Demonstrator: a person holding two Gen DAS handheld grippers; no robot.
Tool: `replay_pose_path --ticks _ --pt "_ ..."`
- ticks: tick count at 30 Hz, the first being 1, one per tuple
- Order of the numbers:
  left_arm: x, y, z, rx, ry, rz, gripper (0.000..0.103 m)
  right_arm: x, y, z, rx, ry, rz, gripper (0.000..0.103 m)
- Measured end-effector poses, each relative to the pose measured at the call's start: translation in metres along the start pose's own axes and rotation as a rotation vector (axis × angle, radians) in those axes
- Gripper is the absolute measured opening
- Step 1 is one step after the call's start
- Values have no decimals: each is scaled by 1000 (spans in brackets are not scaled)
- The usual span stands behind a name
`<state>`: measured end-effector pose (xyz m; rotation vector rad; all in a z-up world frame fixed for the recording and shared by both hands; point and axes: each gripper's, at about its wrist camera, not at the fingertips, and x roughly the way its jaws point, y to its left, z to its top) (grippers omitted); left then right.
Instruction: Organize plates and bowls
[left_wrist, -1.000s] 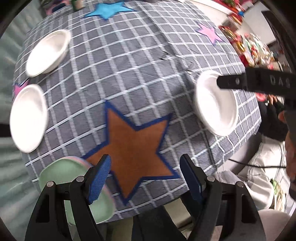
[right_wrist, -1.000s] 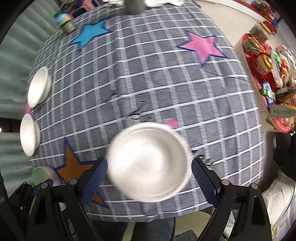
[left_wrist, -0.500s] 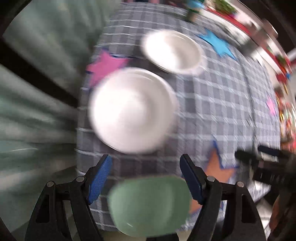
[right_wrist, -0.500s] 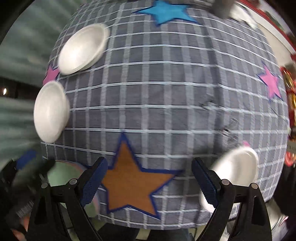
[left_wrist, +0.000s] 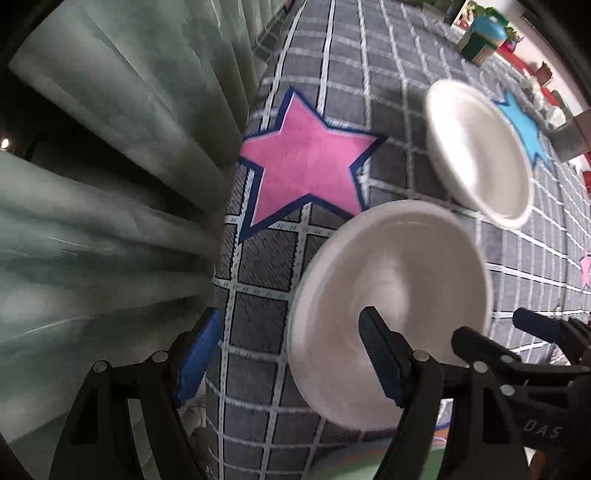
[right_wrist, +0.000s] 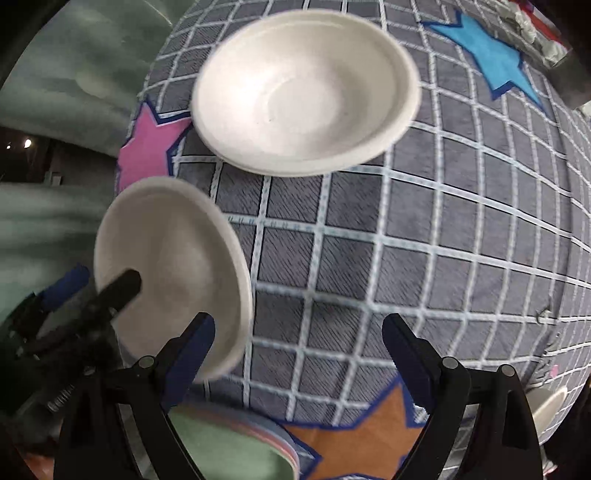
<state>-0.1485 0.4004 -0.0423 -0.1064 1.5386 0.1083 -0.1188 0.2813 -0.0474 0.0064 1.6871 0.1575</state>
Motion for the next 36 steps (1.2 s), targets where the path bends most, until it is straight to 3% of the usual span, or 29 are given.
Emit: replay_pose_path --ticks 2,4,6,12,17,21,26,28,30,35,36 --pt "9 2 3 -5 16 -12 79 5 3 3 2 -2 -4 93" --pt "15 3 5 -5 32 -18 68 10 10 5 0 -4 -8 89" --pt "17 2 7 2 28 -5 67 18 18 8 3 8 7 62" --pt "14 0 9 27 23 -7 52 37 42 12 2 36 93 30" --pt "6 -16 1 90 17 -30 38 42 59 1 -6 33 125 30" --pt "3 -32 -5 160 -2 15 36 48 67 -13 -6 34 128 27" --pt "3 -17 -2 119 4 18 39 45 58 -17 36 9 140 28" --pt "8 -12 1 107 21 13 43 48 53 -18 61 23 147 34" --pt "7 -10 4 113 2 9 44 48 41 -7 85 6 132 56" --pt "7 -22 3 163 -5 -21 42 47 35 -4 84 -14 145 55" --pt "8 -26 3 174 -1 -30 33 52 43 1 71 -14 141 42"
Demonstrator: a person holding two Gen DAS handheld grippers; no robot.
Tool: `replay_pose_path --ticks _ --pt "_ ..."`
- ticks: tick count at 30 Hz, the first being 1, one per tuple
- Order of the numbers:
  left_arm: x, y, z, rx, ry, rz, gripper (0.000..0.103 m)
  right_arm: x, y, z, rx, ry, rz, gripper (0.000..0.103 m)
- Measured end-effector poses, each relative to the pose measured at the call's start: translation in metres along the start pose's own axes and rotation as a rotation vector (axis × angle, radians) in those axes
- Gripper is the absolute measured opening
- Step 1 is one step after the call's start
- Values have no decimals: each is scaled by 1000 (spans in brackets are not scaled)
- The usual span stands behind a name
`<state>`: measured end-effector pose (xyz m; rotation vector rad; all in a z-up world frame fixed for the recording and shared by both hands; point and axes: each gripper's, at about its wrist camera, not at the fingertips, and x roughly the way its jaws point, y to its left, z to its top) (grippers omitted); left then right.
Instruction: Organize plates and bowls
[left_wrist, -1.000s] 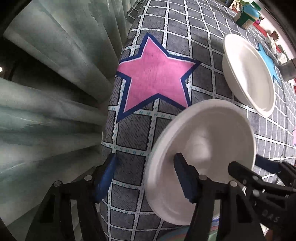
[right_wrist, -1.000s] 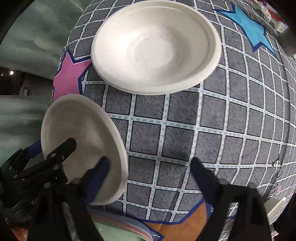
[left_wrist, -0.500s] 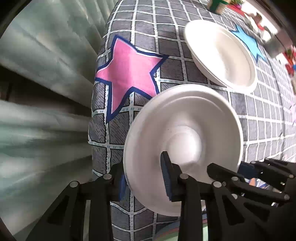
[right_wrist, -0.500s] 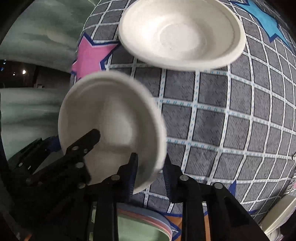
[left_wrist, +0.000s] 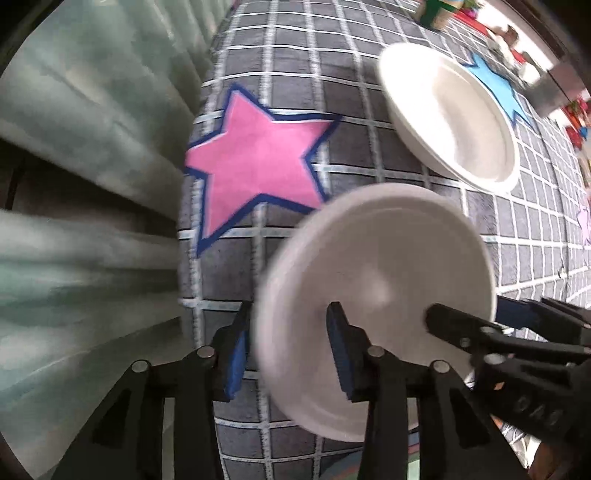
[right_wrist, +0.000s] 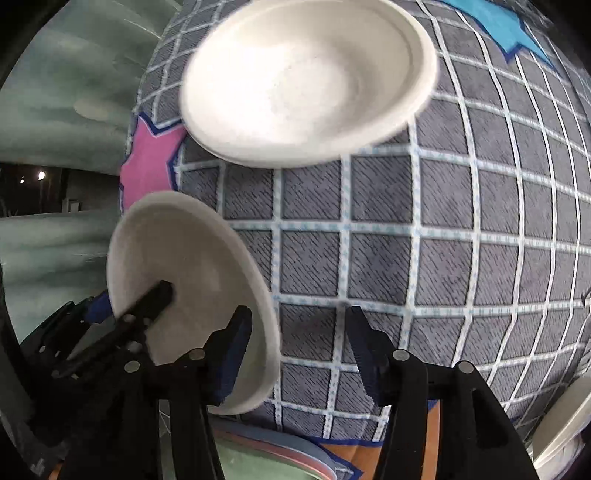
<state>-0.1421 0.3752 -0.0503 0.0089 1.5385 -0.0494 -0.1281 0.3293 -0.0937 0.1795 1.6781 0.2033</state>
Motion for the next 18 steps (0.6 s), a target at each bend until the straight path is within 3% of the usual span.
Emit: replay_pose_path --ticks 2,6,14,18 --pt "0 -6 -1 5 4 10 30 7 11 -1 -17 30 -15 18" --pt "-4 -3 -3 -30 11 -33 30 9 16 -8 0 31 -4 18" --pt "-18 -25 -17 5 11 -31 30 3 4 -26 24 43 -6 18" --pt "-30 -43 -23 5 7 -32 30 -6 -21 -19 37 36 6 18"
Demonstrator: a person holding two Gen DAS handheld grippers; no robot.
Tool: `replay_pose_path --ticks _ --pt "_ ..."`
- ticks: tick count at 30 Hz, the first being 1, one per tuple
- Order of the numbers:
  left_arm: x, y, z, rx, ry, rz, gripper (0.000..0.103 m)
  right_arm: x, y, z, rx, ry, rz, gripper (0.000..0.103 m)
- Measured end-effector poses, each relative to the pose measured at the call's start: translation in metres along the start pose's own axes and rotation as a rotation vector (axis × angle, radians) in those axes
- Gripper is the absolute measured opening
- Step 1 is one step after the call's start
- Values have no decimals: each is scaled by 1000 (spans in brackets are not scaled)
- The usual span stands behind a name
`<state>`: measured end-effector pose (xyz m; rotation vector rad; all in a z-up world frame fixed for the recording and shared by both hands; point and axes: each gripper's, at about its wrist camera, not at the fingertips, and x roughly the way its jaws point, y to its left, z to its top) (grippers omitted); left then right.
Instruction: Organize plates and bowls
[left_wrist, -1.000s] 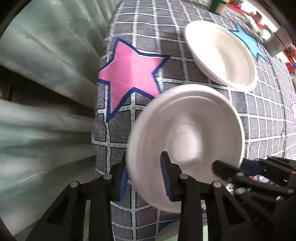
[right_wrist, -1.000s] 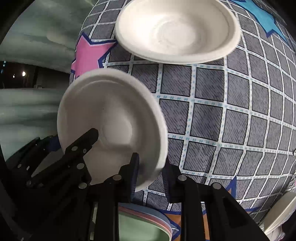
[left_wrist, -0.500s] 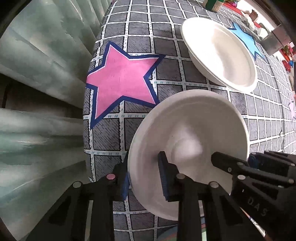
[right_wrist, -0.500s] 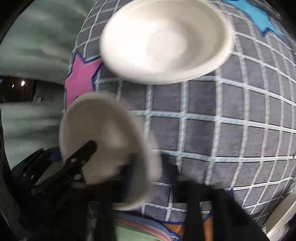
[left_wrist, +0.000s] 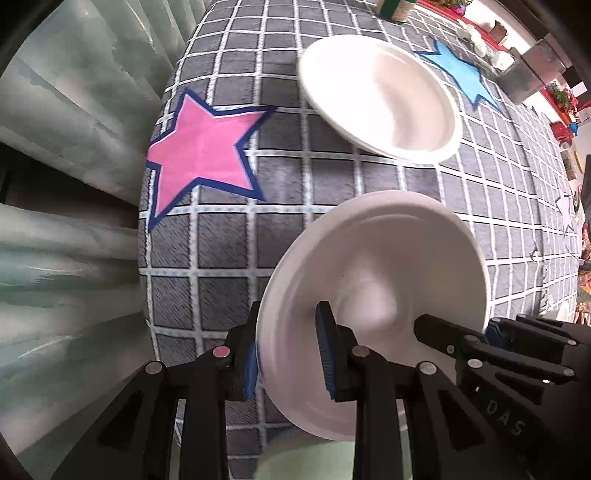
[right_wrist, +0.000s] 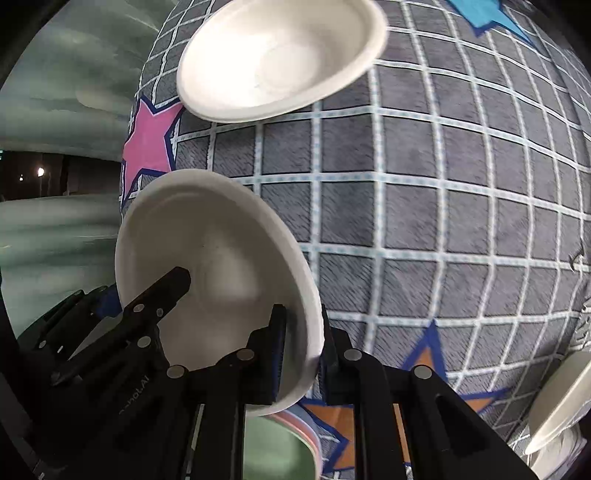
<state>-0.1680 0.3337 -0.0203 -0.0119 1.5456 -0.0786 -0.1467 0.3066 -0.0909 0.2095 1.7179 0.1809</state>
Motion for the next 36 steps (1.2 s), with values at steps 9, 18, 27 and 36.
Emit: replay_pose_path --ticks 9,18,27,36 --pt "-27 -59 -19 32 -16 15 30 -16 -38 -7 23 -17 49 18" --pt "-46 -157 -35 115 -38 26 30 -55 -109 -53 73 -53 73 18" --pt "-51 -249 -72 197 -18 27 30 -95 -212 -103 107 -57 46 18" --pt "-29 -282 -78 176 43 46 51 -107 -273 -123 106 -48 44 18"
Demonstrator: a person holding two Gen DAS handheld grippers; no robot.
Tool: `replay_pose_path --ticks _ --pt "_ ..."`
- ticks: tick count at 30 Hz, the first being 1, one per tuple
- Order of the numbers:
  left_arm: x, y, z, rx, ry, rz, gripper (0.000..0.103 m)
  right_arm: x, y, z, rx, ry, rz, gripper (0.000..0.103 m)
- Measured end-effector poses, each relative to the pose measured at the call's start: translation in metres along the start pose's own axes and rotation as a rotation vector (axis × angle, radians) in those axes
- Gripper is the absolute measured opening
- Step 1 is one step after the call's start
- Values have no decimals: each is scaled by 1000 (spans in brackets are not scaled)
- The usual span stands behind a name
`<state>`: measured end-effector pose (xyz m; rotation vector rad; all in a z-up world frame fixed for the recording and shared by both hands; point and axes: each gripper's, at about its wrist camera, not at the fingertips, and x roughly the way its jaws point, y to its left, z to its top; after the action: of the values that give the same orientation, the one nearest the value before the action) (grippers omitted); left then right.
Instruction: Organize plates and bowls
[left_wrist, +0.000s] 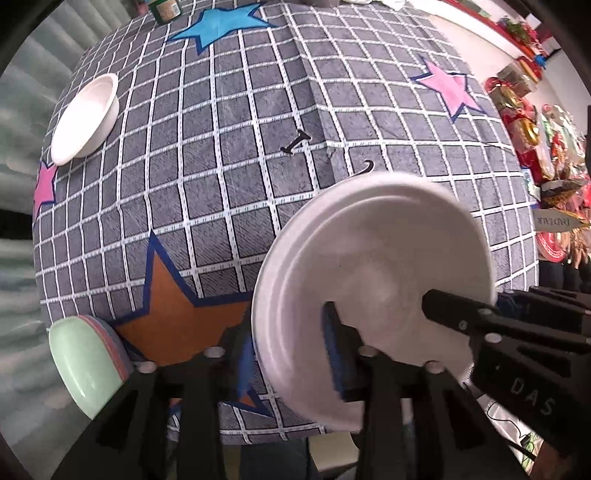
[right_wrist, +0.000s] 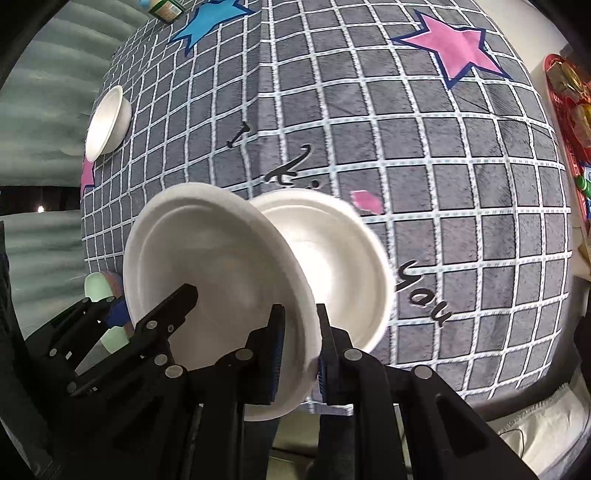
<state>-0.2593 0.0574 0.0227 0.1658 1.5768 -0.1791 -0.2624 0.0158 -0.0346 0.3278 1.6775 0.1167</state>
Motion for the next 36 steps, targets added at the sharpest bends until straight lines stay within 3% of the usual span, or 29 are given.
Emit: replay_pose_path --ticks 1,3,4,5,6,15,21,31,33,36 --pt "-1 0 -1 -6 -3 18 57 0 -2 1 -7 2 -12 19" --pt "-4 2 -2 -19 -18 50 71 -5 -8 3 -22 -10 -47 50" --pt "-7 5 -3 -27 -19 49 74 -8 -12 4 -25 -19 -60 59" --pt "-10 9 -5 -41 -19 45 79 -12 -16 5 -27 -29 -61 79" --pt "-12 12 -7 -52 -22 46 79 -16 -20 5 -28 -40 -52 86" --pt "-17 34 -33 -138 -1 56 80 -27 -48 -5 -20 -23 -81 86" --pt "-18 29 -27 -135 -32 26 80 -19 -50 -8 -29 9 -89 86" --pt "40 21 -3 -129 14 -17 82 -12 -61 -3 -34 23 -132 86" --pt "43 20 4 -134 -7 -39 84 -10 -64 3 -31 23 -134 102" --pt "42 17 15 -116 8 -31 84 -9 -65 10 -50 21 -166 102"
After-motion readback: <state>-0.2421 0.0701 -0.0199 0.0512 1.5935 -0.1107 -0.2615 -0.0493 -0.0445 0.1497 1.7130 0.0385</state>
